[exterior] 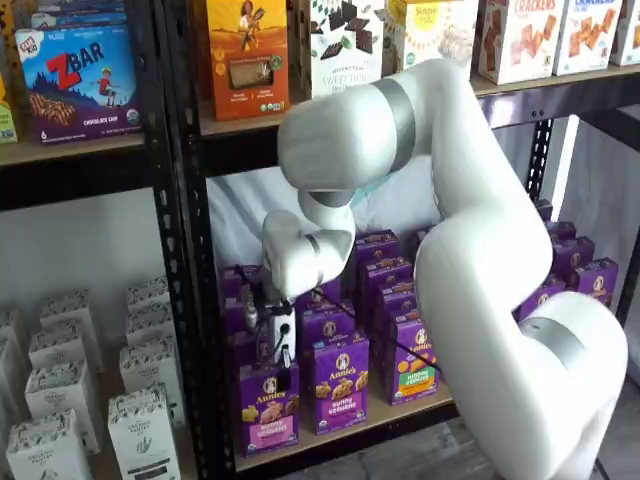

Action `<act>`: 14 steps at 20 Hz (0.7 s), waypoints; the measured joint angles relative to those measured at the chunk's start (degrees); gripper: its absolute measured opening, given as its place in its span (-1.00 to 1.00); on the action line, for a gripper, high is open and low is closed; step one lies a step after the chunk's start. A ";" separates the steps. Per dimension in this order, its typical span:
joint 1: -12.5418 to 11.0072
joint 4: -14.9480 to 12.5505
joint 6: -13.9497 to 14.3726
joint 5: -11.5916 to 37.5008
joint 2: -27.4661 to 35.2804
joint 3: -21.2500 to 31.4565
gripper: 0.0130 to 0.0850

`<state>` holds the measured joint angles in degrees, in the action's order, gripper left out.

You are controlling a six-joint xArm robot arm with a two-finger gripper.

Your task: Pick up the purple box with a pink patch in the middle, on the bottom shelf, the first box from the left

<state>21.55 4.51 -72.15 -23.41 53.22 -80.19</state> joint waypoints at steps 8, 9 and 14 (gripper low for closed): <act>0.37 -1.94 2.10 -1.08 3.73 -3.80 1.00; 0.42 -2.10 2.28 -1.17 4.12 -4.20 1.00; 0.70 -2.72 3.12 -1.77 5.81 -6.03 1.00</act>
<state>22.24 1.79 -69.02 -25.18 59.03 -86.22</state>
